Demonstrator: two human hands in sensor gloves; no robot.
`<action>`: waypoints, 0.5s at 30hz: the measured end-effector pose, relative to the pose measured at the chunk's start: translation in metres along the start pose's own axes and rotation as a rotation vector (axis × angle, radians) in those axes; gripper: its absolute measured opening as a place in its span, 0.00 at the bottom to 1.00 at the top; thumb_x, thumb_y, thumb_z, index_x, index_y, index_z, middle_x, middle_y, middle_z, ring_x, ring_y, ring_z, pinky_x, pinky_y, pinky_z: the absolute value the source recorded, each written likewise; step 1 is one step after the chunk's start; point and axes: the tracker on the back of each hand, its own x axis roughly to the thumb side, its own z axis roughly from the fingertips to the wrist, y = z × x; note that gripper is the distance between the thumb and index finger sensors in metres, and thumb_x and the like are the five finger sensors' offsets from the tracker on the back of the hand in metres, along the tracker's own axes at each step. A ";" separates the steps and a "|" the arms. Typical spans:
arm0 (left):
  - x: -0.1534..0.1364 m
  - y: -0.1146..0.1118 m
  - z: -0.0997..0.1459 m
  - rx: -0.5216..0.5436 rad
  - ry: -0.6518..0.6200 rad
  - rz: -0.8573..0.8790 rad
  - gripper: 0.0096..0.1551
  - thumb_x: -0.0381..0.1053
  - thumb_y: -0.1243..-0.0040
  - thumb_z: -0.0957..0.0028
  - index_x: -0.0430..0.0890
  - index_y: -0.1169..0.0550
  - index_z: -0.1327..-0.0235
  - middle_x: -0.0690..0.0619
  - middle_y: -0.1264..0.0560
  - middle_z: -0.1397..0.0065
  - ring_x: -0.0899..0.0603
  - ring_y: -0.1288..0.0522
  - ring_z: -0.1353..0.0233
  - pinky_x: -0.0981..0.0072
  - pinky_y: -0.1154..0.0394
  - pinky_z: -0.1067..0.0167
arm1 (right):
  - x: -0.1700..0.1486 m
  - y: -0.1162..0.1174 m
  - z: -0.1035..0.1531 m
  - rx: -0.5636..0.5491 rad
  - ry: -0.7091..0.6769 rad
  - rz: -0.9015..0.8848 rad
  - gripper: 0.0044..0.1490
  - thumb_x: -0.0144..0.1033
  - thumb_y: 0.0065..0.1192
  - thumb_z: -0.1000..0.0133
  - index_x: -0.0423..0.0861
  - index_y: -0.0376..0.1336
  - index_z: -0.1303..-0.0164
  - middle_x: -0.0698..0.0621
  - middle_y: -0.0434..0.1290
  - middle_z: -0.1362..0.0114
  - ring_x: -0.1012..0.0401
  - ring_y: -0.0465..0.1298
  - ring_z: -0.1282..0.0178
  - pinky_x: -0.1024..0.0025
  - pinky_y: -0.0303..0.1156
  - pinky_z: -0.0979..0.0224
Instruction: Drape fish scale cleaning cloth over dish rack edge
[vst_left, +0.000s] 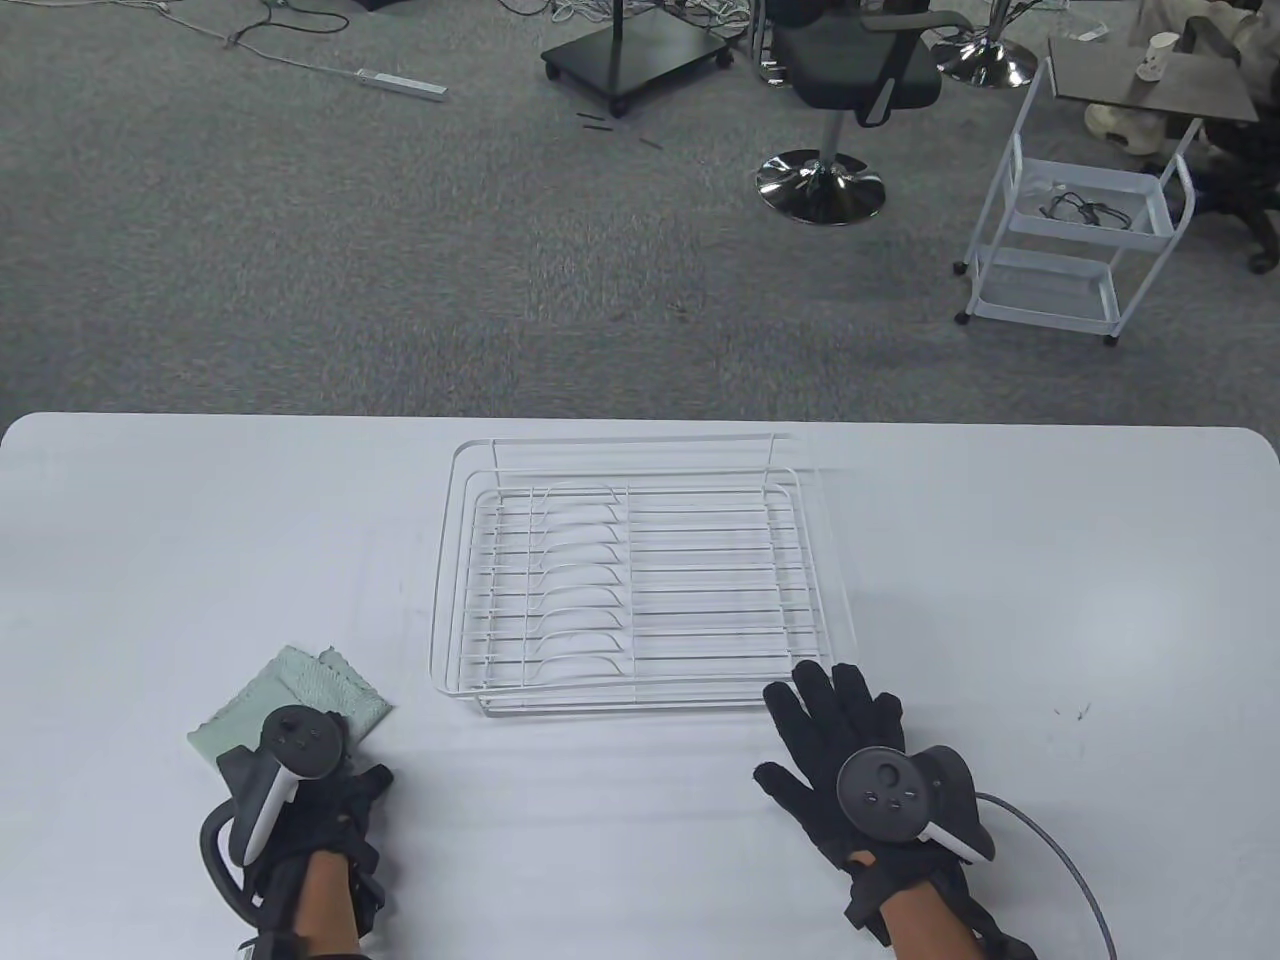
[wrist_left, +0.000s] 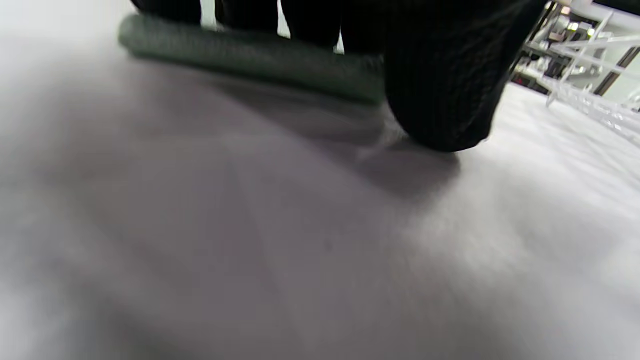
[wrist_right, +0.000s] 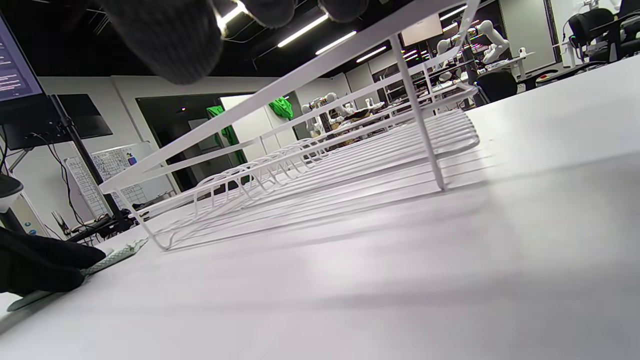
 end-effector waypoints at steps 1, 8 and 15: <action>0.001 0.001 0.001 0.034 0.000 -0.009 0.39 0.55 0.25 0.48 0.53 0.27 0.21 0.50 0.37 0.16 0.35 0.38 0.19 0.33 0.36 0.25 | 0.000 0.000 0.000 -0.001 0.000 -0.001 0.44 0.57 0.51 0.35 0.54 0.40 0.15 0.41 0.39 0.11 0.36 0.36 0.16 0.26 0.37 0.25; -0.006 0.008 0.005 0.191 0.031 0.065 0.23 0.48 0.26 0.44 0.52 0.16 0.35 0.50 0.20 0.34 0.41 0.20 0.38 0.41 0.23 0.36 | -0.002 -0.004 0.003 -0.020 0.005 -0.027 0.43 0.57 0.51 0.35 0.54 0.40 0.15 0.40 0.40 0.11 0.35 0.37 0.16 0.26 0.38 0.25; -0.021 0.046 0.022 0.345 -0.137 0.478 0.21 0.46 0.29 0.43 0.54 0.16 0.35 0.49 0.21 0.32 0.41 0.19 0.40 0.42 0.21 0.38 | -0.001 -0.004 0.002 -0.031 -0.006 -0.049 0.43 0.57 0.52 0.35 0.53 0.41 0.15 0.40 0.41 0.12 0.35 0.37 0.16 0.26 0.39 0.24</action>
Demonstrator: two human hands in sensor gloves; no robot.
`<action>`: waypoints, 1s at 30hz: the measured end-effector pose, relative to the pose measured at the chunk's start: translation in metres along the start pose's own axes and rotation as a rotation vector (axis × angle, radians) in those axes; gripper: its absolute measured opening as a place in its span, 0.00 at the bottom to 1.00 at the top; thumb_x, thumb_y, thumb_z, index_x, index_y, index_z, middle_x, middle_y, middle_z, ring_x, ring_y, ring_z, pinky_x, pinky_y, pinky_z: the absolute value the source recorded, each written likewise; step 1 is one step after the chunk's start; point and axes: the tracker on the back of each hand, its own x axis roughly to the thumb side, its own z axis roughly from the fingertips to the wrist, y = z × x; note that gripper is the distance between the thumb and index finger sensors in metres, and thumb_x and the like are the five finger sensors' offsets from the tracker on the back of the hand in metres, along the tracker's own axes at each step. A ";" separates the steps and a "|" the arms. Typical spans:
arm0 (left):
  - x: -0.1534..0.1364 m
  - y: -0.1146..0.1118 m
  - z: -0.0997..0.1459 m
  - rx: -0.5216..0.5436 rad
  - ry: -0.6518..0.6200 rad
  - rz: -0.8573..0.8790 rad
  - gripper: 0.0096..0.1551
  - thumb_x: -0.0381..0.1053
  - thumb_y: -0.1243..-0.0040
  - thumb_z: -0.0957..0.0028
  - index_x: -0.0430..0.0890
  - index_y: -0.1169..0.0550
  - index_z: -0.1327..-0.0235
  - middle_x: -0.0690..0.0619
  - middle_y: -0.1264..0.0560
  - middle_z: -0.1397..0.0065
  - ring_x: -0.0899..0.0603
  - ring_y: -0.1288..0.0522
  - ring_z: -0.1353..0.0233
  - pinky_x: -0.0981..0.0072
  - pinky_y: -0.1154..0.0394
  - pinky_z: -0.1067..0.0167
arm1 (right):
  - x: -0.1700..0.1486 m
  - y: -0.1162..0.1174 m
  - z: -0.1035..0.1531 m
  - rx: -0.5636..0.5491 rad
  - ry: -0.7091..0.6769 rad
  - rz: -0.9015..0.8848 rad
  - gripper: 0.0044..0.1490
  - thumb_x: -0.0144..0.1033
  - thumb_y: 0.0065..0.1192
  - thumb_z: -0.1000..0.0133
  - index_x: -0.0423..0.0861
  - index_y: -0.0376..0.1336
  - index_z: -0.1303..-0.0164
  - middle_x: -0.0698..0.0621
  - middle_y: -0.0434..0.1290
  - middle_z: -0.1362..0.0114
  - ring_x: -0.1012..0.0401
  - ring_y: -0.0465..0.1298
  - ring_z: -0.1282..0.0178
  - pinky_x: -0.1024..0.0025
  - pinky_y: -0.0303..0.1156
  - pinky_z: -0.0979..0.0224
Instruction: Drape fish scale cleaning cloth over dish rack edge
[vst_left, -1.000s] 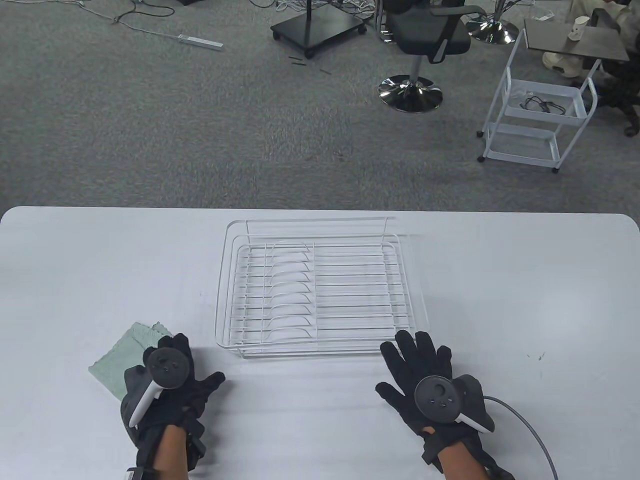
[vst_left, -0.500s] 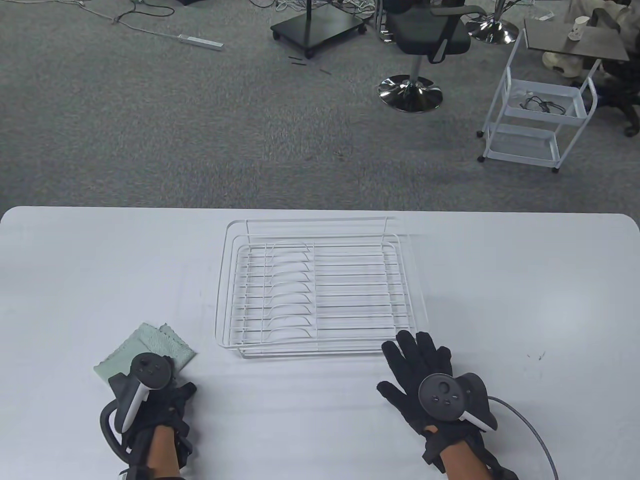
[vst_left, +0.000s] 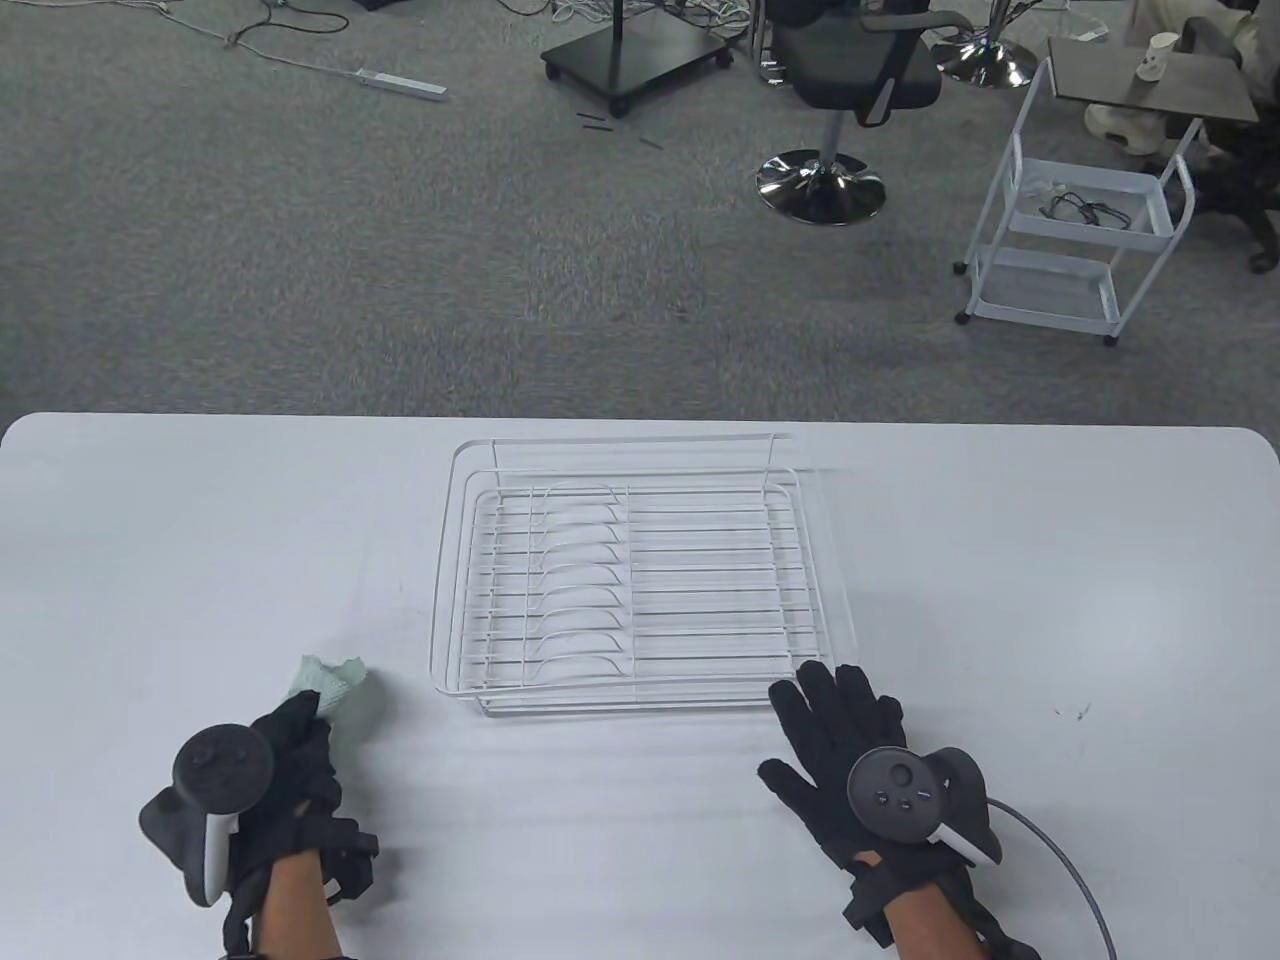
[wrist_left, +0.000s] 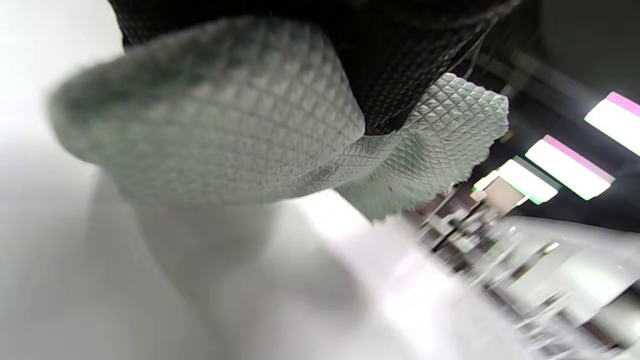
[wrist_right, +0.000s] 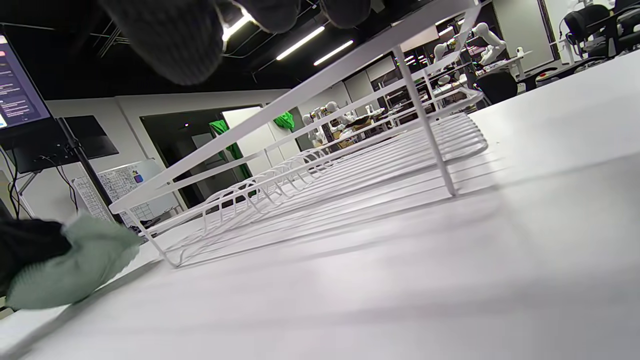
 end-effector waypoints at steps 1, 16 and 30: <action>0.008 0.008 0.004 0.029 -0.049 0.068 0.21 0.46 0.29 0.42 0.54 0.16 0.35 0.49 0.21 0.32 0.41 0.19 0.40 0.42 0.21 0.37 | 0.001 0.000 0.000 -0.004 -0.008 -0.003 0.43 0.57 0.52 0.35 0.53 0.41 0.15 0.40 0.41 0.12 0.35 0.38 0.16 0.26 0.40 0.24; 0.141 -0.032 0.093 -0.365 -0.620 0.380 0.21 0.46 0.28 0.43 0.55 0.15 0.36 0.51 0.20 0.32 0.41 0.18 0.40 0.41 0.22 0.37 | 0.033 -0.016 0.006 -0.348 -0.217 -0.130 0.45 0.51 0.66 0.40 0.50 0.49 0.18 0.39 0.54 0.15 0.36 0.55 0.17 0.29 0.54 0.24; 0.168 -0.106 0.120 -0.649 -0.688 0.455 0.23 0.46 0.28 0.43 0.53 0.17 0.34 0.50 0.20 0.32 0.40 0.19 0.39 0.40 0.23 0.36 | 0.050 -0.014 0.008 -0.435 -0.276 -0.300 0.20 0.41 0.72 0.43 0.53 0.73 0.40 0.48 0.83 0.43 0.46 0.81 0.39 0.37 0.69 0.29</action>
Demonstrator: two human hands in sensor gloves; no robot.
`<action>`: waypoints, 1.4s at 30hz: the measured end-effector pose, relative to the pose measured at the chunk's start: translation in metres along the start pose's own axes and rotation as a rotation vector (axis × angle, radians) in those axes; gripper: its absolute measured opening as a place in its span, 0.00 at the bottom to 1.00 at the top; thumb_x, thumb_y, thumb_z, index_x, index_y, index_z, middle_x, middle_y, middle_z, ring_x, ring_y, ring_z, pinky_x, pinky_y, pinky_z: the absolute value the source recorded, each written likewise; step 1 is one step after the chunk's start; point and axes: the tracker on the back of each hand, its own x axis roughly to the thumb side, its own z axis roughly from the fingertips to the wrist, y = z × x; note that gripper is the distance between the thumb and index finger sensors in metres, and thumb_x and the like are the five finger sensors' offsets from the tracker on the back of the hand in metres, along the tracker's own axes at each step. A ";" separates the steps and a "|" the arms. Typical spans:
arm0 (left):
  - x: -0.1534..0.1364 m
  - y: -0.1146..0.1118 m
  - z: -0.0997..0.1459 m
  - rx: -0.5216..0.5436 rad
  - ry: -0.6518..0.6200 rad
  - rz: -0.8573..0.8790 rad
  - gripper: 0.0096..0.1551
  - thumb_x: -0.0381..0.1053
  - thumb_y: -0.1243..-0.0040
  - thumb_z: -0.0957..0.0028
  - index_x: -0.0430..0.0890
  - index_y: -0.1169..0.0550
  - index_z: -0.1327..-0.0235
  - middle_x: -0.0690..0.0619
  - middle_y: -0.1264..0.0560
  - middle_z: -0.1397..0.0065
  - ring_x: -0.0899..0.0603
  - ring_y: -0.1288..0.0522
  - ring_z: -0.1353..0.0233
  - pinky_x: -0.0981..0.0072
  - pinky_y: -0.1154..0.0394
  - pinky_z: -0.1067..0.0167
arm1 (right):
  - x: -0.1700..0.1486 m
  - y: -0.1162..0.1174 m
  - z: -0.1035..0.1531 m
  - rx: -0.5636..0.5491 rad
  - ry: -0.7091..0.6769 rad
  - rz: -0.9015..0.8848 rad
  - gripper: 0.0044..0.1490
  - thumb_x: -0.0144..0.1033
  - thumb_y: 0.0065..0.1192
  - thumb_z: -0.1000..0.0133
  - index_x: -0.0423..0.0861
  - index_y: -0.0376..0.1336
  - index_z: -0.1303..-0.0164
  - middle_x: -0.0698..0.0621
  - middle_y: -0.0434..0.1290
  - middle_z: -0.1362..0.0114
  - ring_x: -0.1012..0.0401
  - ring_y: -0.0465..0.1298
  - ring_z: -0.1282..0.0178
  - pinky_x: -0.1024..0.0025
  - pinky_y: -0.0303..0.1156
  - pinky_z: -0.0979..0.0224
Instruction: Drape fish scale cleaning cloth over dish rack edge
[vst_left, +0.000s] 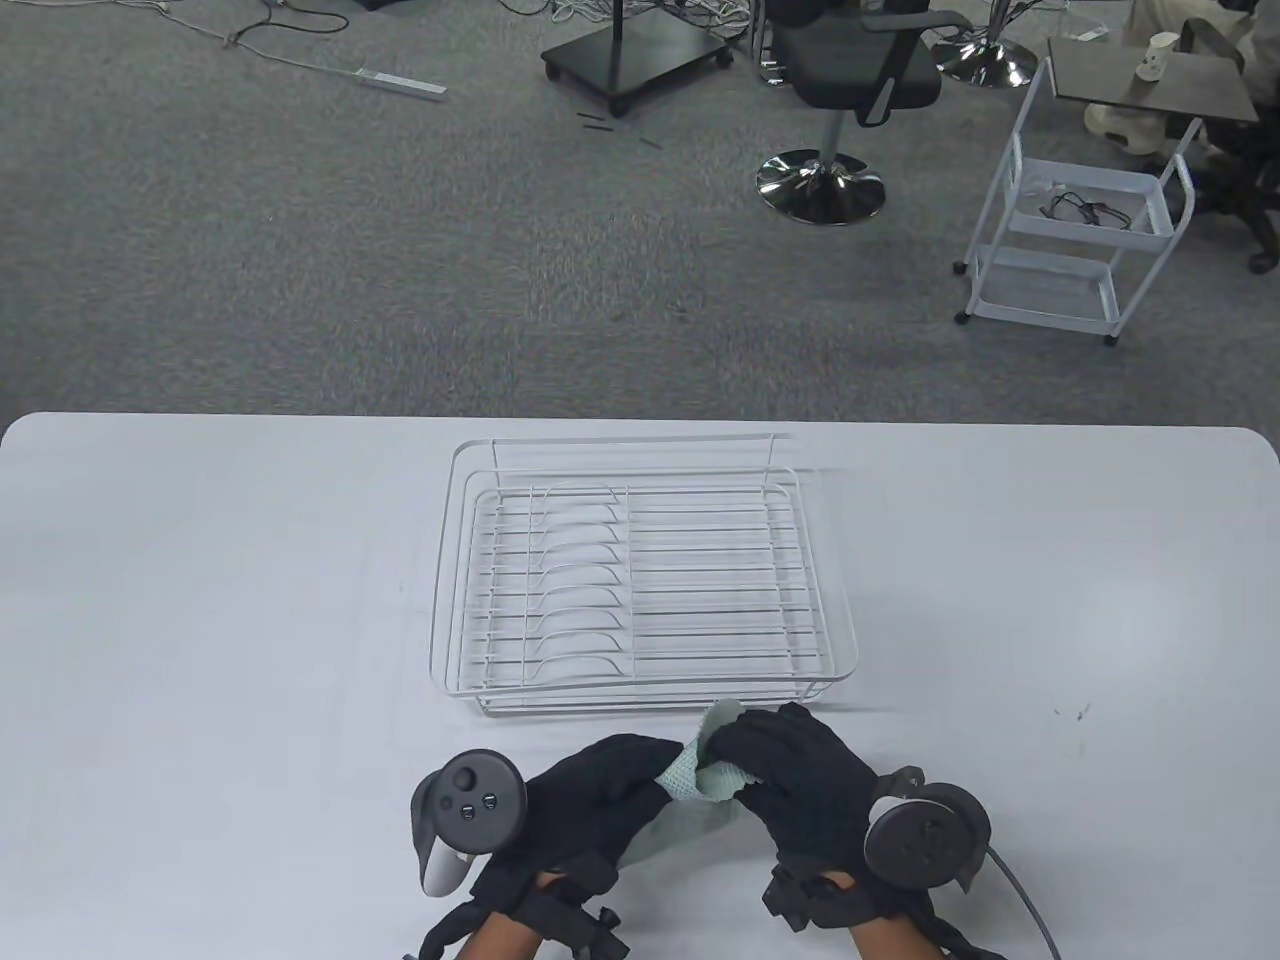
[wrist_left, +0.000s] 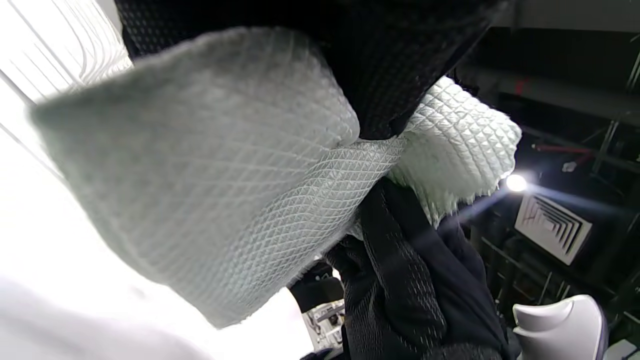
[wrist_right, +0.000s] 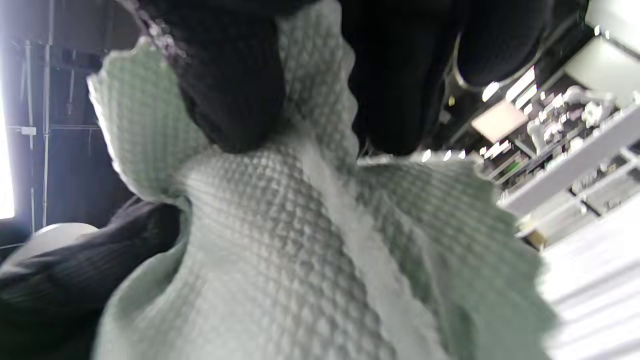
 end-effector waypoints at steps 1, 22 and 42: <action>0.001 -0.001 0.000 -0.014 -0.014 -0.034 0.26 0.48 0.29 0.43 0.52 0.19 0.30 0.50 0.21 0.32 0.39 0.19 0.37 0.40 0.24 0.36 | 0.001 -0.001 0.000 0.004 -0.001 0.015 0.20 0.41 0.72 0.42 0.53 0.74 0.40 0.49 0.83 0.44 0.47 0.81 0.39 0.38 0.69 0.29; 0.008 0.011 -0.007 -0.170 -0.030 -0.414 0.32 0.58 0.24 0.50 0.54 0.18 0.31 0.53 0.16 0.45 0.40 0.22 0.29 0.24 0.47 0.24 | 0.071 0.008 -0.004 0.225 -0.392 0.565 0.21 0.39 0.68 0.44 0.55 0.74 0.40 0.50 0.83 0.45 0.47 0.80 0.37 0.36 0.66 0.26; -0.003 0.104 0.031 0.106 0.084 -0.490 0.25 0.57 0.33 0.44 0.53 0.15 0.34 0.52 0.17 0.36 0.37 0.23 0.25 0.25 0.40 0.26 | 0.008 -0.038 -0.003 0.158 -0.017 0.024 0.26 0.48 0.54 0.41 0.50 0.74 0.40 0.46 0.83 0.43 0.43 0.79 0.34 0.34 0.65 0.27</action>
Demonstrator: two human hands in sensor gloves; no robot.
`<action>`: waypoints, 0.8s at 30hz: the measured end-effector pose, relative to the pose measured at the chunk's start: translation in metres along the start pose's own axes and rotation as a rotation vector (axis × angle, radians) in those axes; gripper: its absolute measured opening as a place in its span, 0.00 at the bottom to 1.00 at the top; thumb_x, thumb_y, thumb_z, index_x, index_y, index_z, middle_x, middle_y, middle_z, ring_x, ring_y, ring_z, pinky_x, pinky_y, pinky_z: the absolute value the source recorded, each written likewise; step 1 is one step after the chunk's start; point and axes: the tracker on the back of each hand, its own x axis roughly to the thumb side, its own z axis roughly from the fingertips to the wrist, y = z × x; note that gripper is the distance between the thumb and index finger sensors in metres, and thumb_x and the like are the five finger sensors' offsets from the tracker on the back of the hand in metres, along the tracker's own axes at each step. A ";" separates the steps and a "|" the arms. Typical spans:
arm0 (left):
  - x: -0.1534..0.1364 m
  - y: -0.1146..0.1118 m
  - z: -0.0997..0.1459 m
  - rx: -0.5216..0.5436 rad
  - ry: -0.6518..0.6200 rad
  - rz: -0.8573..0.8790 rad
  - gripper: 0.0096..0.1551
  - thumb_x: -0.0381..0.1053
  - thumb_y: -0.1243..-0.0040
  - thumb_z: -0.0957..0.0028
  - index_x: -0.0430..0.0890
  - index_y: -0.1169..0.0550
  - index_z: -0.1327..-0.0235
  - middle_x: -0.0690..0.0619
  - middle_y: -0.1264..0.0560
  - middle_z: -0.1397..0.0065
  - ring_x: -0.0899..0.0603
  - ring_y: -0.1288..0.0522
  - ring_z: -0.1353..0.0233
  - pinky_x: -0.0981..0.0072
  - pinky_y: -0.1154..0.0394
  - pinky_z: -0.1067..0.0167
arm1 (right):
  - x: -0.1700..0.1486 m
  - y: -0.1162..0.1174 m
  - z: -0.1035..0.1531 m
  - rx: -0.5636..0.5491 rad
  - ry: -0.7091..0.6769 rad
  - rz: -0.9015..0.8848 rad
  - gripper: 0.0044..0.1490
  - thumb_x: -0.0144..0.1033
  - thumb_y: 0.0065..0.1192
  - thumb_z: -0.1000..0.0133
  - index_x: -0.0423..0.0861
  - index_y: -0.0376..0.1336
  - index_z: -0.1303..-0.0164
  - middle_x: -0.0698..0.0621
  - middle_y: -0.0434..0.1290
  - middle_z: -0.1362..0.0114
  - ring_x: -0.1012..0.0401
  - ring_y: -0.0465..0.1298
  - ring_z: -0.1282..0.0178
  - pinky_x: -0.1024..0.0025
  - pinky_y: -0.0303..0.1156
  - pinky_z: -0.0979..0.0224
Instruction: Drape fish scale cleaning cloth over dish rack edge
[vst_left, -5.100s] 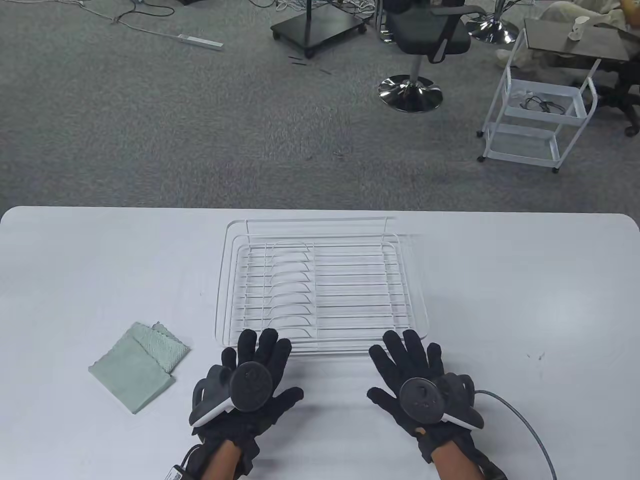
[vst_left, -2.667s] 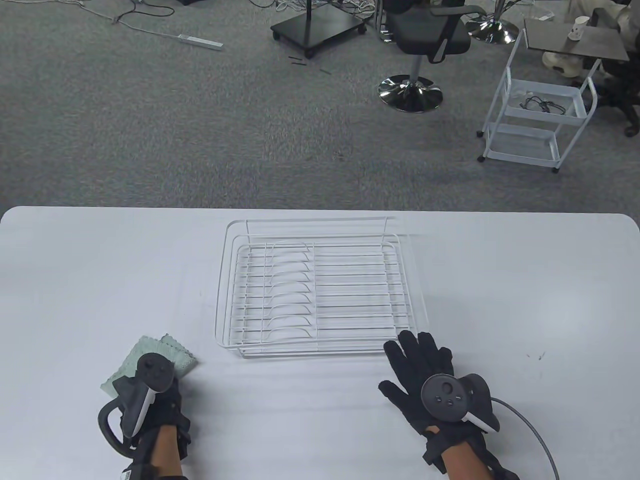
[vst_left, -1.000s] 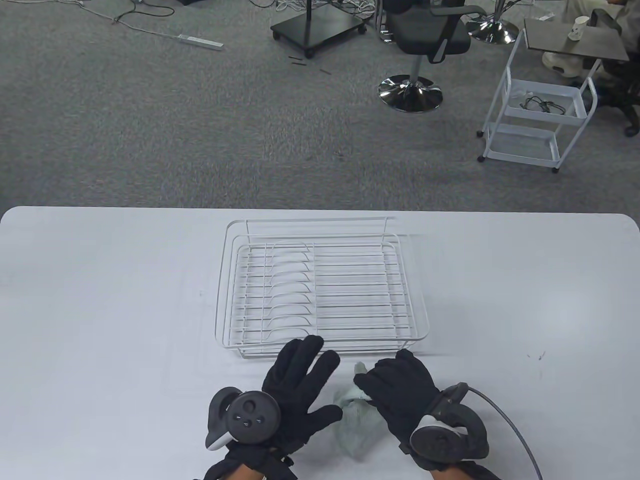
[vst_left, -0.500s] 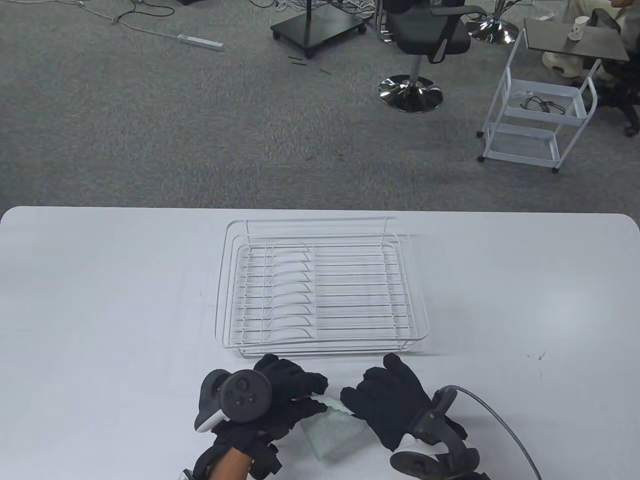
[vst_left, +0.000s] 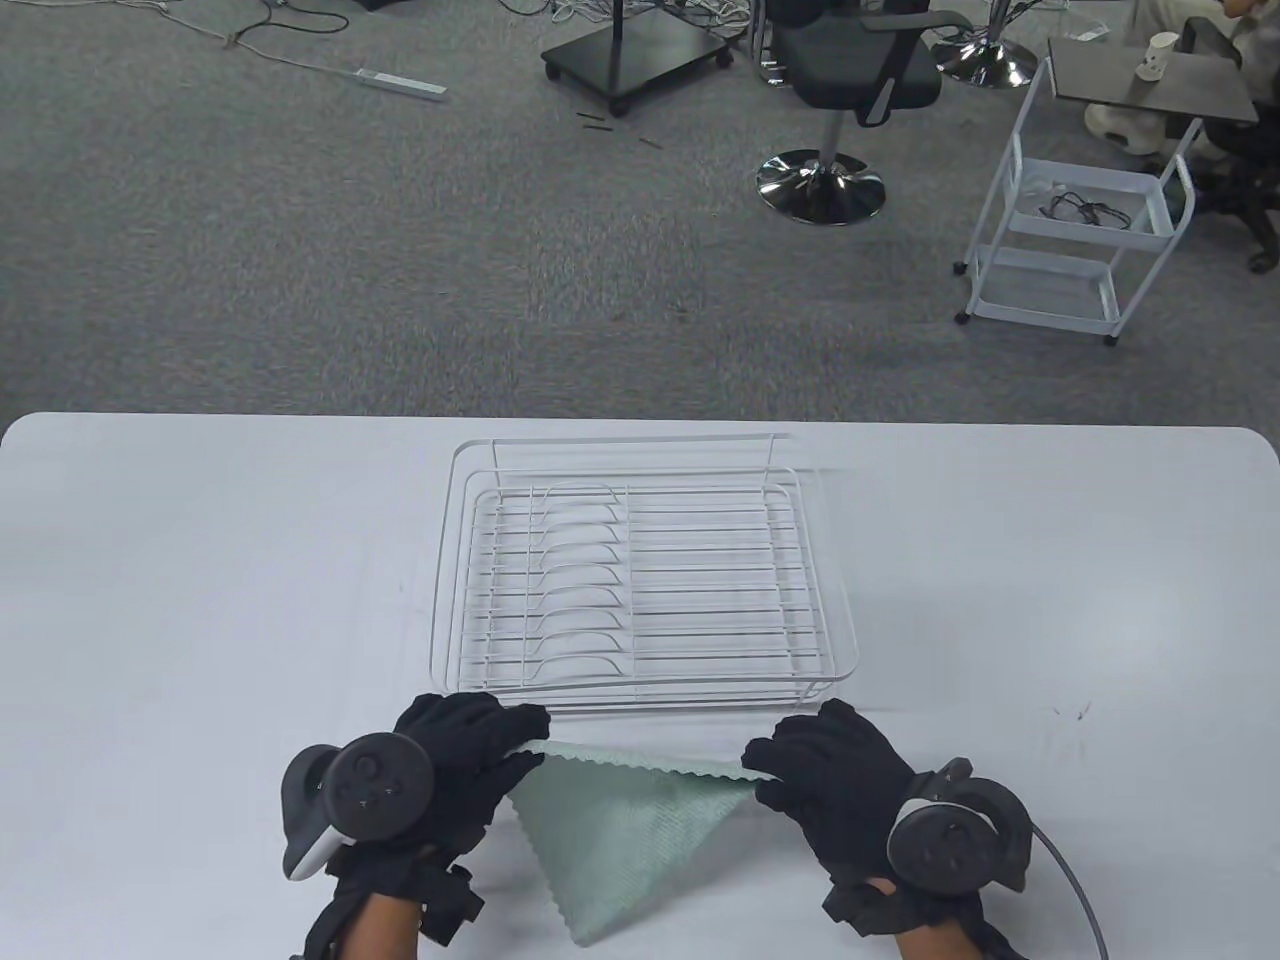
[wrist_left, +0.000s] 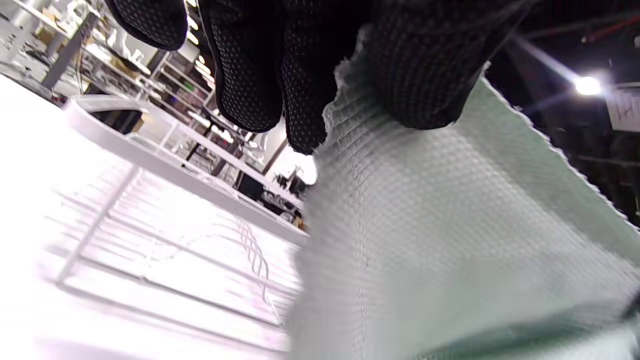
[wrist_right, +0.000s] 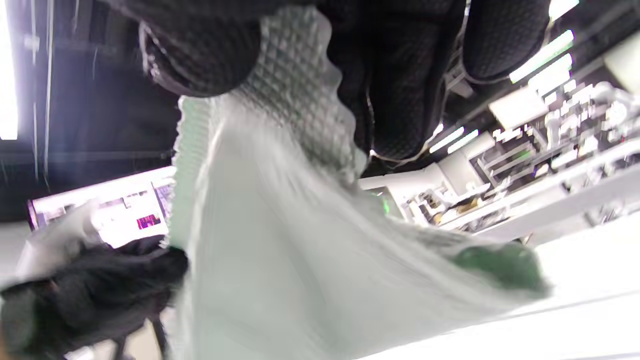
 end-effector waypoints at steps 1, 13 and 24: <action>-0.001 0.002 0.002 0.018 -0.002 0.023 0.25 0.57 0.33 0.43 0.52 0.15 0.34 0.51 0.17 0.35 0.36 0.24 0.25 0.25 0.40 0.26 | 0.000 -0.001 0.001 -0.007 0.002 -0.054 0.26 0.48 0.54 0.40 0.49 0.74 0.40 0.45 0.83 0.42 0.42 0.78 0.34 0.33 0.65 0.27; 0.010 0.010 -0.029 0.034 0.087 -0.184 0.24 0.58 0.32 0.43 0.54 0.14 0.34 0.50 0.24 0.24 0.34 0.33 0.17 0.25 0.42 0.24 | -0.003 -0.018 -0.035 -0.016 0.138 0.307 0.23 0.50 0.64 0.39 0.53 0.74 0.38 0.43 0.78 0.30 0.38 0.71 0.26 0.28 0.56 0.24; -0.024 -0.001 -0.128 -0.201 0.291 -0.384 0.24 0.56 0.32 0.41 0.48 0.14 0.36 0.48 0.25 0.23 0.33 0.35 0.16 0.26 0.43 0.24 | -0.067 0.008 -0.140 0.211 0.297 0.502 0.22 0.49 0.67 0.40 0.52 0.76 0.41 0.43 0.79 0.32 0.38 0.71 0.26 0.30 0.57 0.23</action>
